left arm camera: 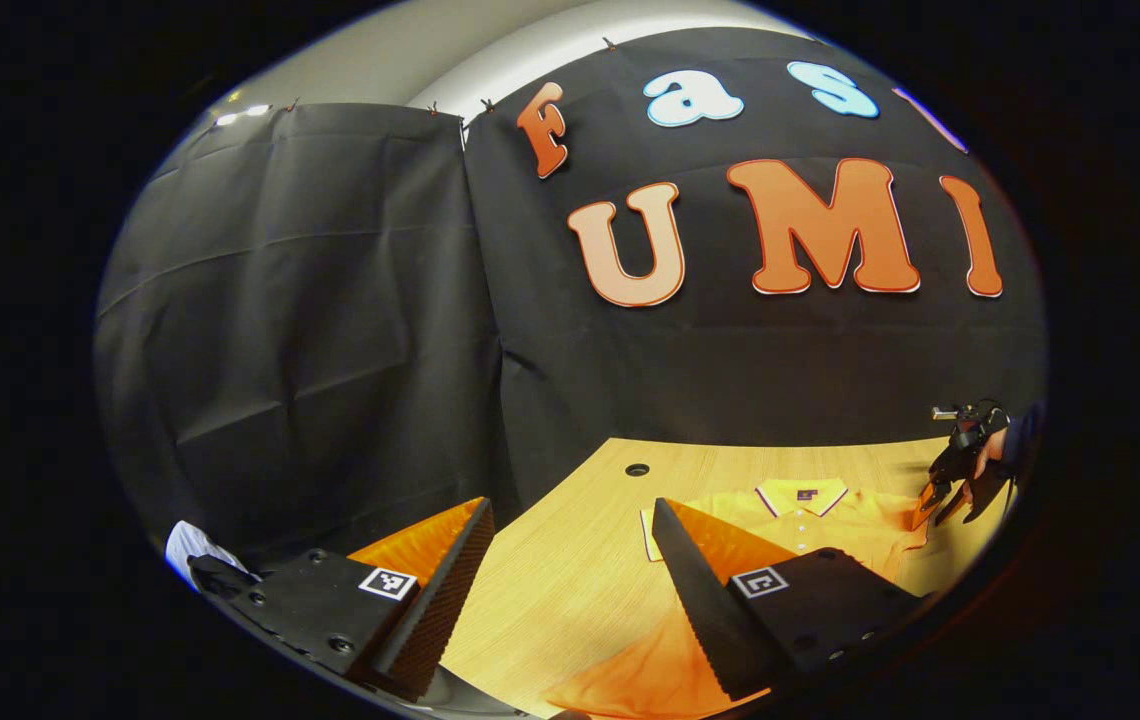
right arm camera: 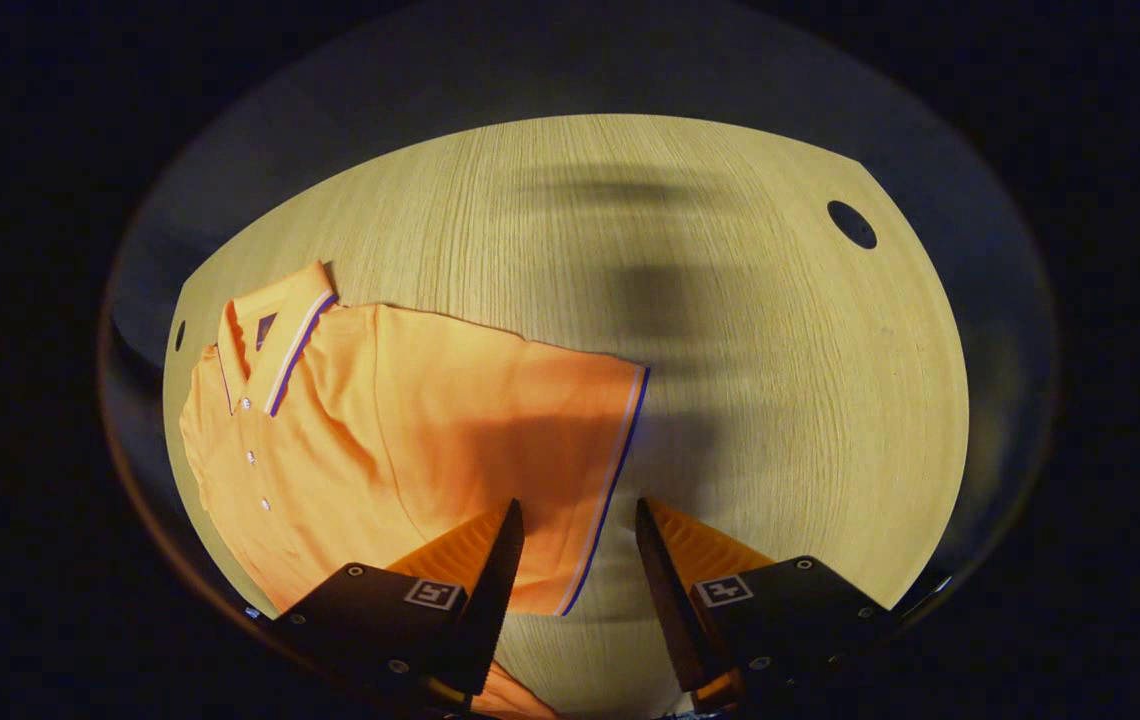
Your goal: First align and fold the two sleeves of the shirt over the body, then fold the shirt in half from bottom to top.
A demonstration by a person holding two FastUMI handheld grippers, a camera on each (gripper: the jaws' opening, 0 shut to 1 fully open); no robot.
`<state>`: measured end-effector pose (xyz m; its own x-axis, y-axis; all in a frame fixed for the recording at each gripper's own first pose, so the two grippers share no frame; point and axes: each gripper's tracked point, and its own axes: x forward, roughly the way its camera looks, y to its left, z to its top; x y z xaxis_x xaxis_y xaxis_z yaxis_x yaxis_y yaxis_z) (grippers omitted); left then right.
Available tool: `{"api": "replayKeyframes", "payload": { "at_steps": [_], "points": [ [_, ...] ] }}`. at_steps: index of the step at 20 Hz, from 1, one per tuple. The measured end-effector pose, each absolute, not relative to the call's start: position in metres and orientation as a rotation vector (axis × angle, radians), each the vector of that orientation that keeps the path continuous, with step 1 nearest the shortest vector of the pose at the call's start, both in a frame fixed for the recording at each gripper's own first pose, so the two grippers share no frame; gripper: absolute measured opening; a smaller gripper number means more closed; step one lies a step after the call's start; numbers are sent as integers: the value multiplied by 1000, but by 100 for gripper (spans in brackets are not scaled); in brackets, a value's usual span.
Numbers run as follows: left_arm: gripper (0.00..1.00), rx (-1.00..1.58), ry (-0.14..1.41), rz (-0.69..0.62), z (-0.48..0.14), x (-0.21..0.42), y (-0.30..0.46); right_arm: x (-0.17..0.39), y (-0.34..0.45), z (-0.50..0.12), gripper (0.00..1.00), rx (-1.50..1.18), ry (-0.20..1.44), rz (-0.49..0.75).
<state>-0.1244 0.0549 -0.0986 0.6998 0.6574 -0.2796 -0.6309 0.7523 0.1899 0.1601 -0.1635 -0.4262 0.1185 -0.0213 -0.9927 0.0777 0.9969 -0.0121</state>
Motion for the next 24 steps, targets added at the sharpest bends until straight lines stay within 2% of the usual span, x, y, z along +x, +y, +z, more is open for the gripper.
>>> {"api": "replayKeyframes", "payload": {
  "at_steps": [1, 2, 3, 4, 5, 6, 7, 8, 13, 19, 24],
  "points": [
    [99, 82, 344, 716, -99, -123, 55, 160, -163, -429, 70, 31, 1453, -74],
    [99, 83, 345, 713, -101, -122, 54, 160, -159, -428, 64, 30, 1450, -73],
    [99, 82, 349, 708, -102, -121, 53, 163, -156, -429, 53, 19, 1440, -57],
    [98, 80, 360, 704, -105, -120, 51, 161, -153, -427, 54, 11, 1433, -36],
    [98, 76, 365, 701, -107, -118, 51, 163, -151, -425, 31, 14, 1431, -20],
    [100, 78, 363, 699, -106, -118, 51, 161, -143, -421, 15, 46, 1433, 40],
    [100, 84, 358, 698, -103, -117, 52, 163, -132, -415, 15, 94, 1422, 67],
    [99, 89, 355, 699, -103, -118, 54, 167, -127, -410, 7, 115, 1396, 79],
    [98, 75, 376, 695, -110, -114, 56, 188, -95, -372, 6, 108, 1288, 169],
    [100, 75, 384, 689, -113, -114, 57, 193, -51, -345, 6, 62, 1243, 266],
    [99, 50, 397, 716, -119, -120, 64, 187, 2, -319, 21, 187, 1230, 413]
  ]
}}
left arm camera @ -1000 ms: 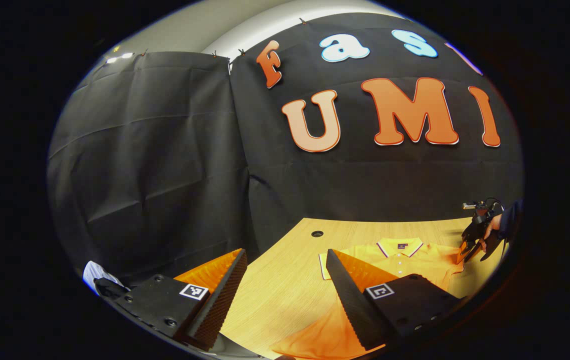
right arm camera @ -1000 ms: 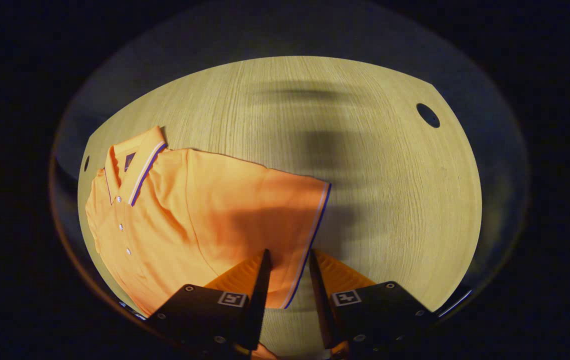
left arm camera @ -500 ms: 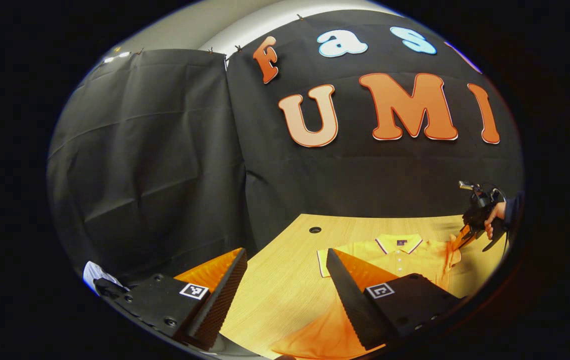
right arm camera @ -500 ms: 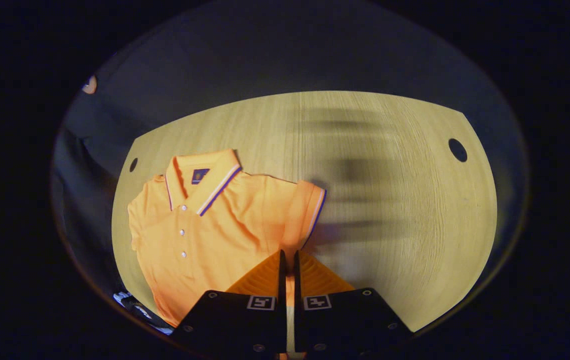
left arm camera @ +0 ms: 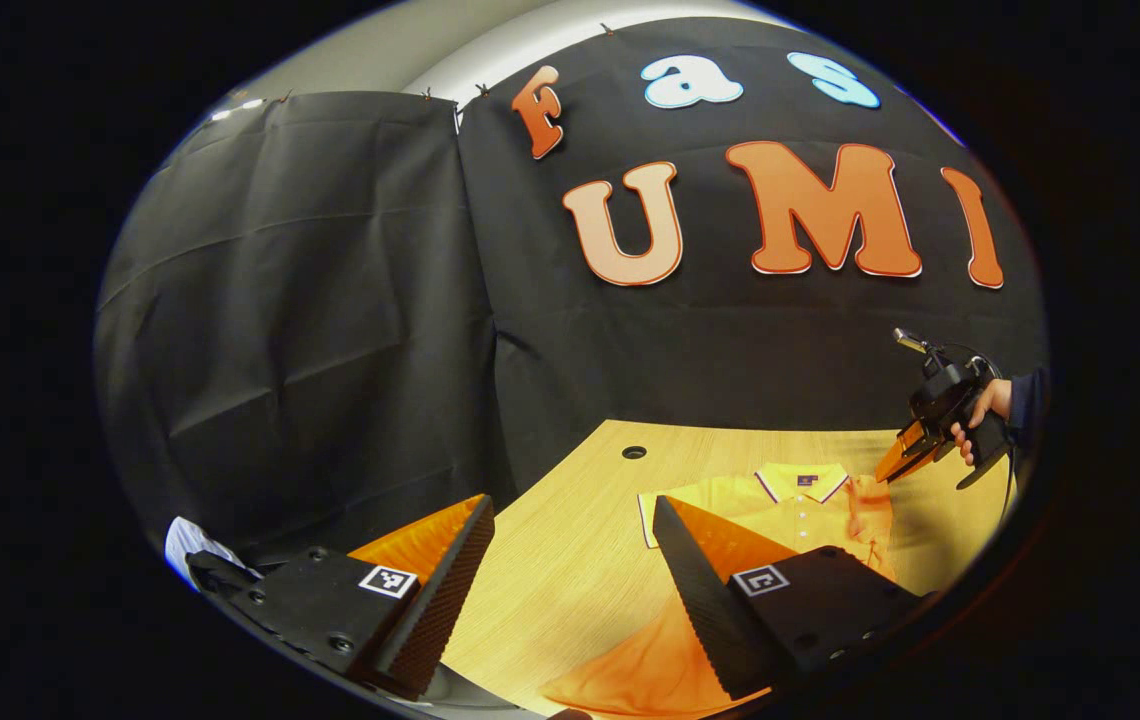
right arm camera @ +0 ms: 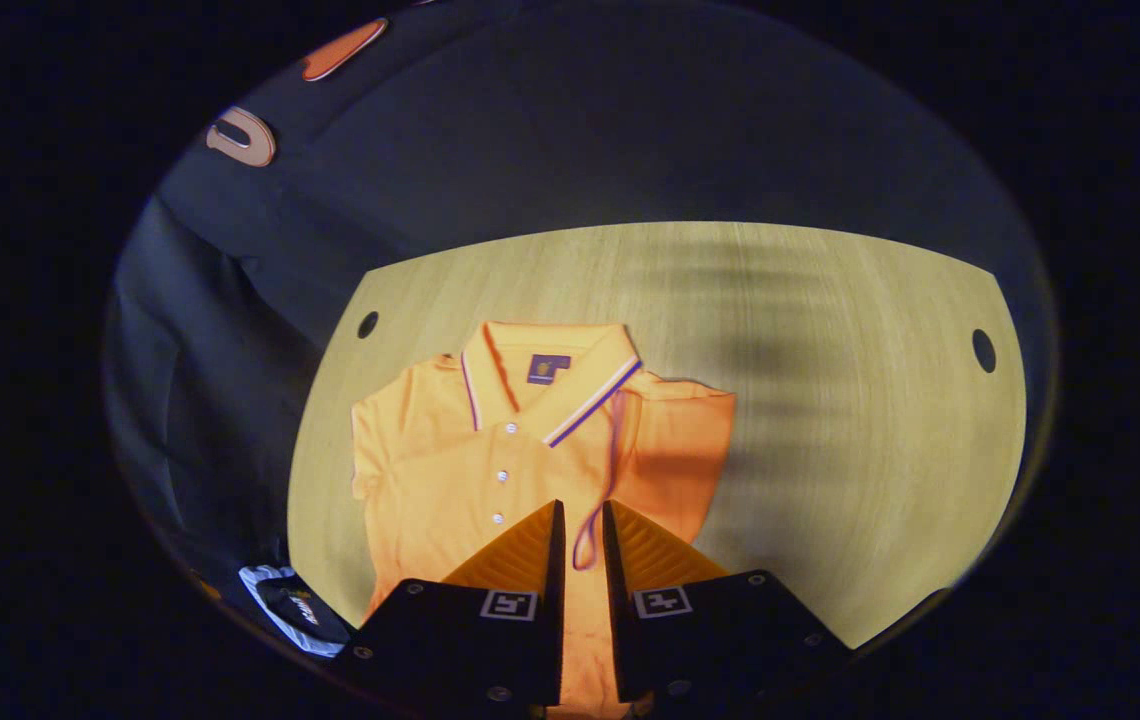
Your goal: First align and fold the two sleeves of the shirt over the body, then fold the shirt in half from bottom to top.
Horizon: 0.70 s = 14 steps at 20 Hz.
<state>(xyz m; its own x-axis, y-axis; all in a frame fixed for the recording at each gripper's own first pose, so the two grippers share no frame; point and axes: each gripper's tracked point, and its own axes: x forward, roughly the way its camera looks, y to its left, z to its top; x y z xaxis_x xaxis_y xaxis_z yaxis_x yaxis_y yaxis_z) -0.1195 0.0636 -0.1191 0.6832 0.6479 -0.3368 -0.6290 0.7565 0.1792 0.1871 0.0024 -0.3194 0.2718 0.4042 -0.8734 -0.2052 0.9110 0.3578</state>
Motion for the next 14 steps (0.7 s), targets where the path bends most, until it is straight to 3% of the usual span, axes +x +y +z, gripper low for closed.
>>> {"api": "replayKeyframes", "payload": {
  "at_steps": [1, 2, 3, 4, 6, 7, 8, 10, 12, 13, 14],
  "points": [
    [99, 47, 395, 719, -120, -120, 65, 187, 4, -317, 23, 184, 1223, 421],
    [99, 46, 392, 718, -119, -122, 65, 186, 5, -315, 15, 176, 1219, 426],
    [99, 50, 389, 718, -118, -121, 68, 184, 3, -313, 29, 167, 1214, 423],
    [98, 57, 387, 710, -117, -119, 68, 183, 1, -310, 36, 154, 1200, 425],
    [98, 68, 381, 683, -118, -110, 72, 184, -5, -295, 40, 132, 1157, 422],
    [98, 69, 386, 667, -119, -104, 74, 183, -7, -286, 54, 136, 1135, 419],
    [98, 71, 389, 647, -122, -96, 78, 183, -8, -276, 47, 153, 1109, 419],
    [100, 69, 408, 606, -131, -81, 86, 180, -11, -252, 70, 188, 1053, 409],
    [98, 57, 436, 558, -145, -62, 95, 177, -19, -230, 55, 206, 986, 389],
    [100, 46, 450, 527, -152, -53, 99, 175, -24, -219, 68, 215, 954, 375],
    [98, 28, 461, 496, -161, -41, 102, 168, -27, -211, 73, 224, 942, 363]
  ]
}}
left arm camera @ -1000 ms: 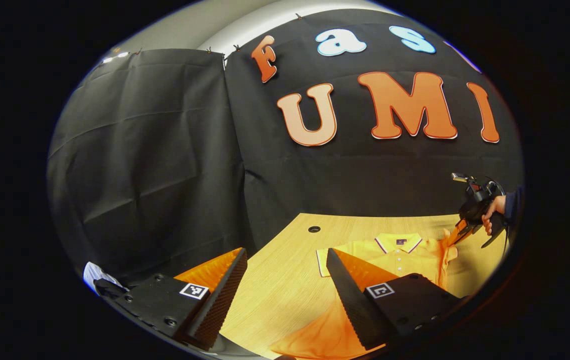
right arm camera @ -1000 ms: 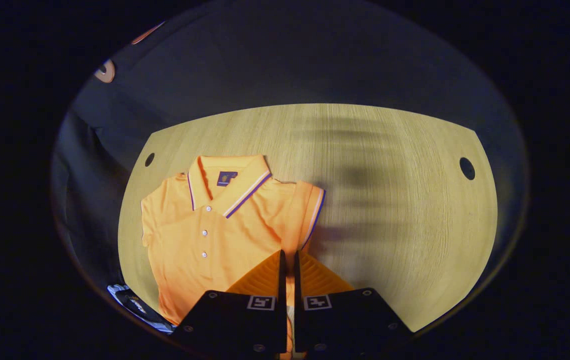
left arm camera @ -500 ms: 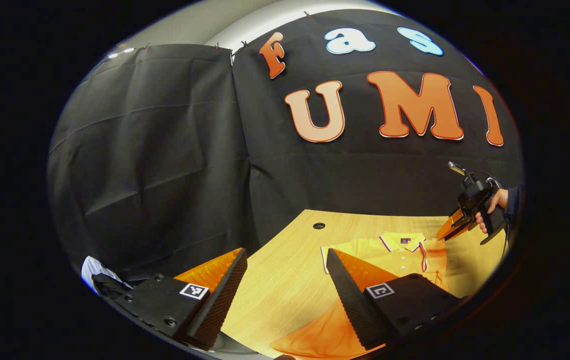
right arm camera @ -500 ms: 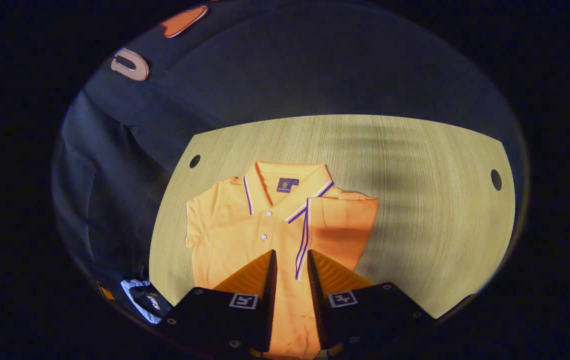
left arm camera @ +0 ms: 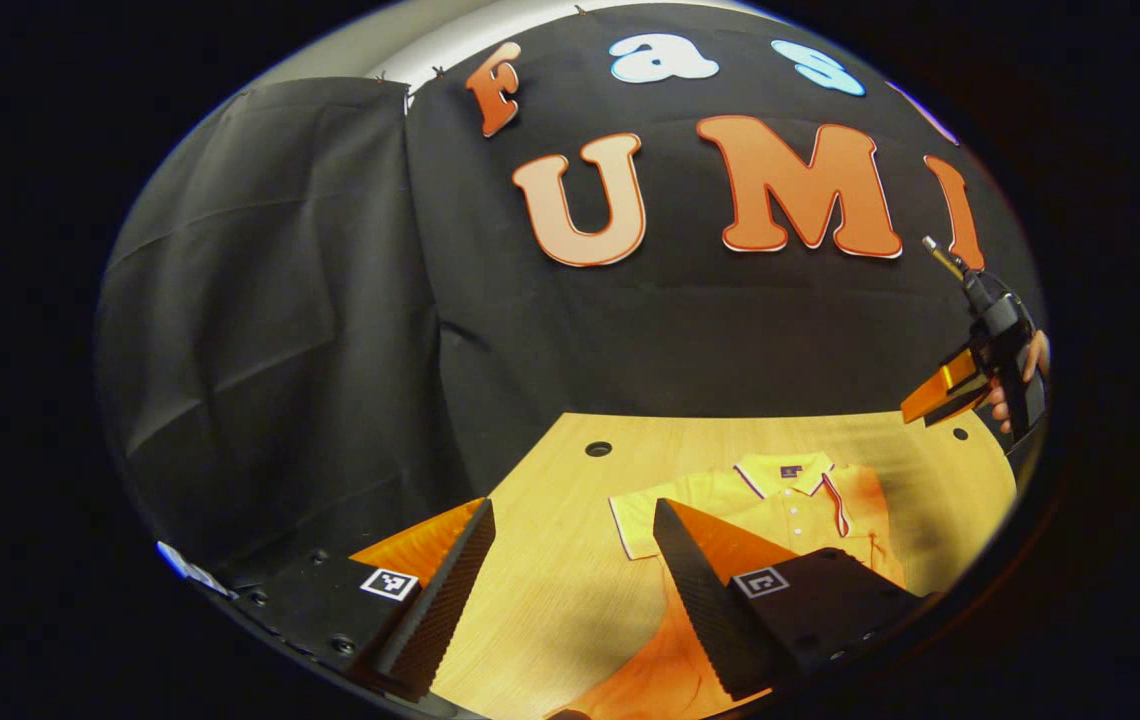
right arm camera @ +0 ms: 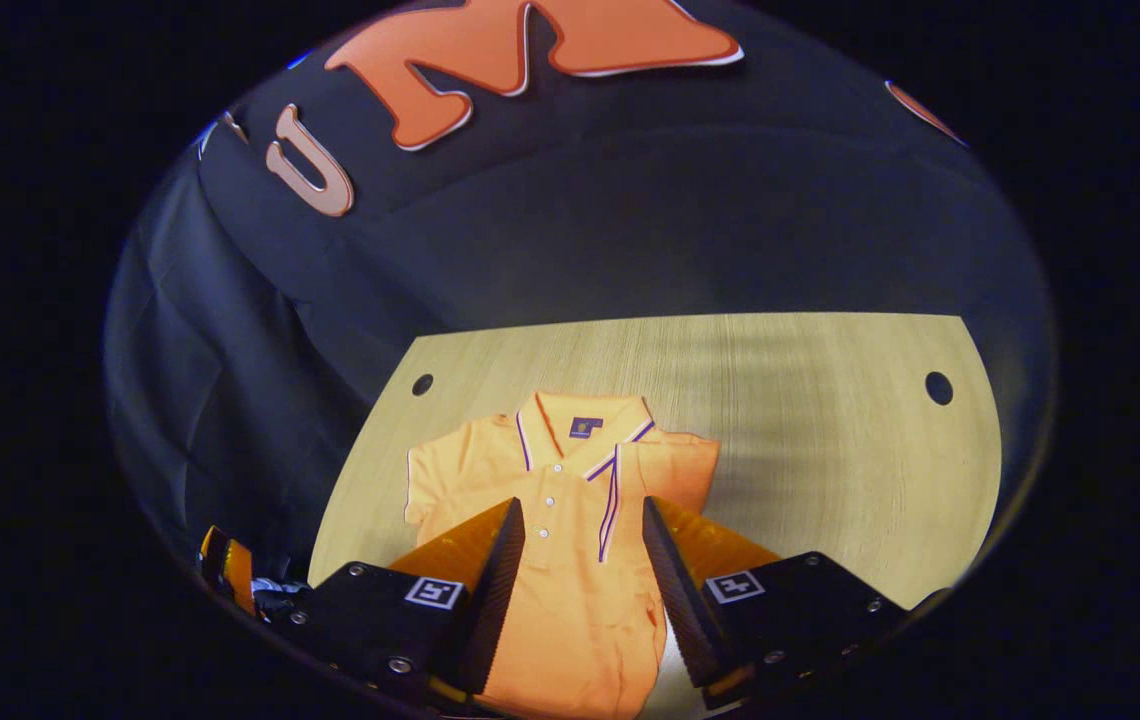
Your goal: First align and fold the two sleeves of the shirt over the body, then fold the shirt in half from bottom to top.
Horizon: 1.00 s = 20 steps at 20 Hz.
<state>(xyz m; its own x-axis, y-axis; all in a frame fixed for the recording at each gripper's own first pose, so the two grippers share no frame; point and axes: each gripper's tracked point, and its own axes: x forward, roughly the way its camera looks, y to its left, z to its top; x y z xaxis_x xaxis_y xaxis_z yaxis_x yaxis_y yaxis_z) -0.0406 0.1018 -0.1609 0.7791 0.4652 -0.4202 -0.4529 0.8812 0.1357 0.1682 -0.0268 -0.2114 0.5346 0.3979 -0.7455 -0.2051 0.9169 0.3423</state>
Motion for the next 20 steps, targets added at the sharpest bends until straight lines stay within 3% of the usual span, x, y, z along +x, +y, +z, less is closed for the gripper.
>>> {"api": "replayKeyframes", "payload": {
  "at_steps": [9, 10, 11, 12, 20],
  "points": [
    [99, -144, 685, 266, -245, 44, 137, 108, -77, -132, 74, 233, 731, 158],
    [99, -177, 713, 237, -255, 52, 139, 99, -85, -126, 67, 217, 707, 128],
    [99, -212, 732, 217, -260, 59, 141, 92, -92, -121, 80, 196, 682, 89],
    [98, -246, 762, 198, -267, 62, 147, 83, -98, -116, 84, 173, 659, 59],
    [98, -247, 1063, 151, -346, 102, 150, 6, -109, -94, 88, 170, 567, -131]
  ]
}}
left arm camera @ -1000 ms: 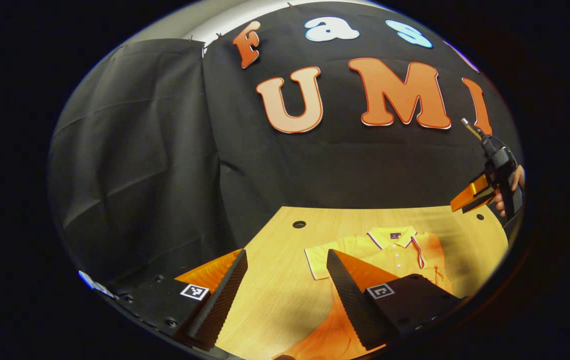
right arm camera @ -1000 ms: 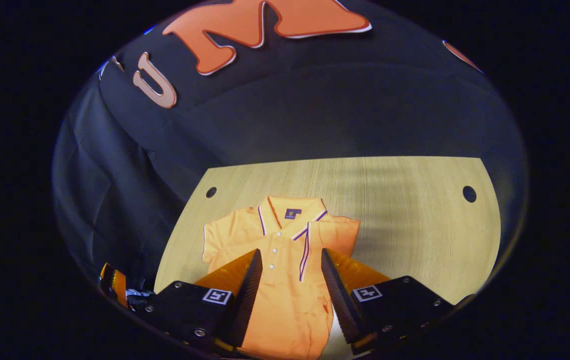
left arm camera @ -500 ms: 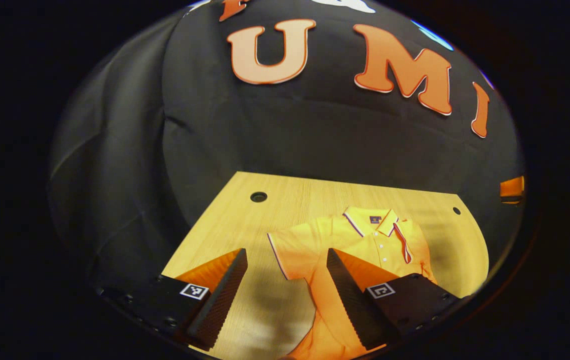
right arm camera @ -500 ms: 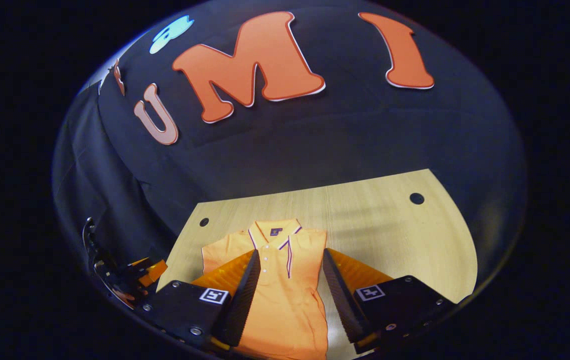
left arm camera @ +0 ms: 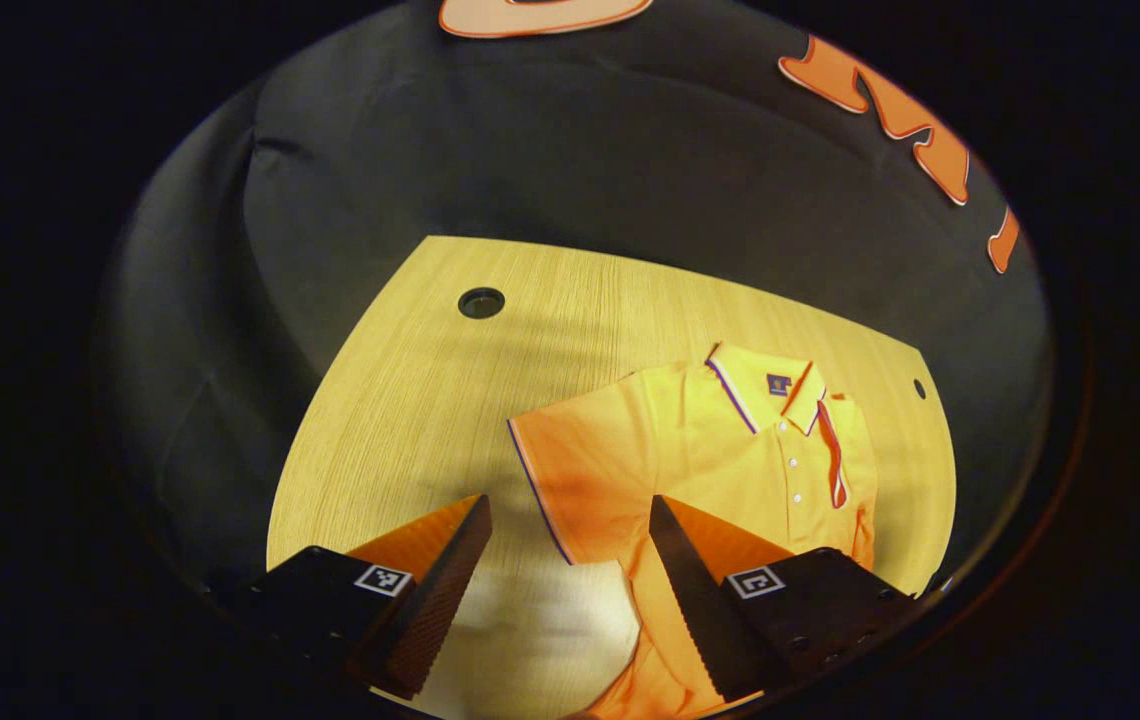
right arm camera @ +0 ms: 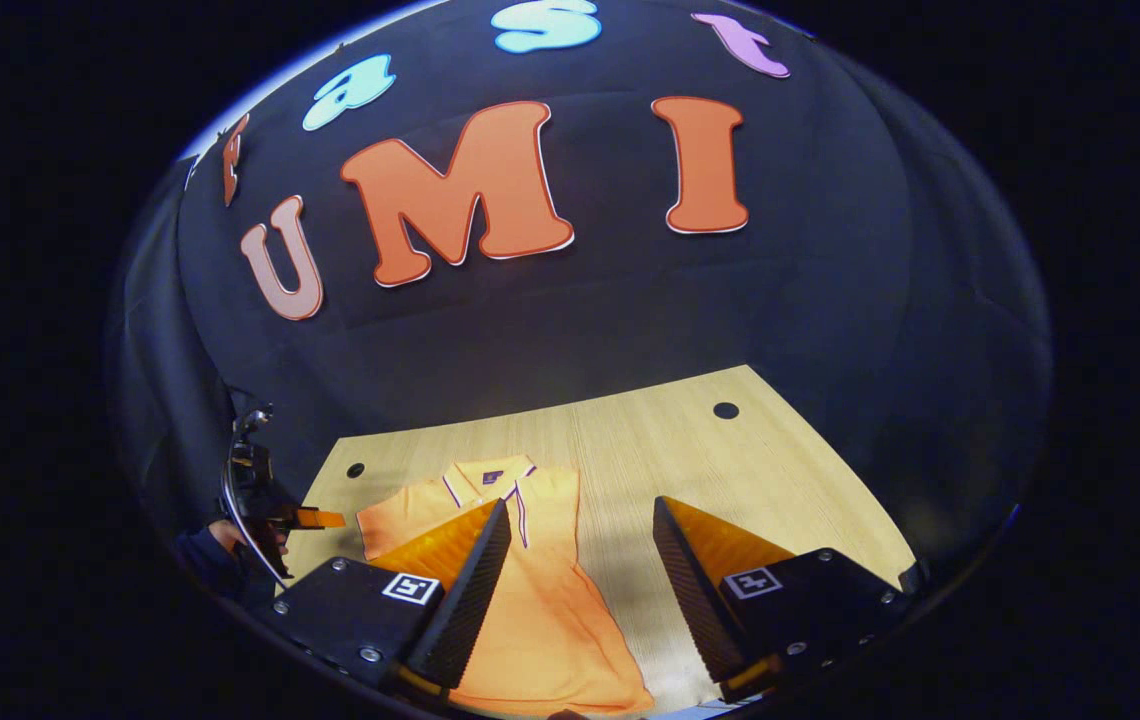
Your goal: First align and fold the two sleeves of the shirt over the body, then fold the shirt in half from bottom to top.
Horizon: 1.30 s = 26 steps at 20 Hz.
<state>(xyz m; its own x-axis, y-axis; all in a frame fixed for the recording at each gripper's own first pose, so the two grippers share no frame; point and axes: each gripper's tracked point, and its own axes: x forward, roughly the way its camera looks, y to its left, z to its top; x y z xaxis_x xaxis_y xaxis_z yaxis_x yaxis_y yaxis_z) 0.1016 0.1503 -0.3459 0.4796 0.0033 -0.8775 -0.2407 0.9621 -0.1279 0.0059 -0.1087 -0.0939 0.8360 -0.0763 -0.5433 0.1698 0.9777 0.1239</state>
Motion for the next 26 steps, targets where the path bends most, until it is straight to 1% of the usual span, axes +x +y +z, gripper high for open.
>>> {"api": "replayKeyframes", "payload": {
  "at_steps": [2, 5, 12, 13, 14, 16, 17, 18, 21, 26],
  "points": [
    [98, -252, 1144, 137, -370, 107, 145, -15, -110, -94, 88, 142, 567, -164],
    [98, -249, 1274, 155, -401, 111, 148, -39, -112, -95, 89, 119, 576, -203],
    [96, -163, 1409, 178, -444, 123, 156, -74, -127, -112, 89, 146, 634, -261],
    [92, -177, 1393, 173, -446, 130, 151, -76, -128, -112, 89, 145, 637, -259],
    [70, -169, 1391, 167, -444, 132, 151, -75, -131, -112, 89, 141, 637, -260],
    [64, -175, 1378, 137, -440, 139, 149, -73, -135, -111, 89, 145, 635, -253],
    [58, -200, 1362, 135, -450, 136, 143, -70, -137, -111, 89, 149, 633, -247],
    [15, -191, 1380, 121, -443, 134, 142, -69, -139, -111, 89, 151, 632, -248],
    [14, -188, 1313, 85, -426, 145, 142, -63, -146, -110, 89, 153, 628, -236],
    [14, -61, 1206, -30, -383, 171, 114, -55, -152, -115, 89, 176, 631, -230]
  ]
}}
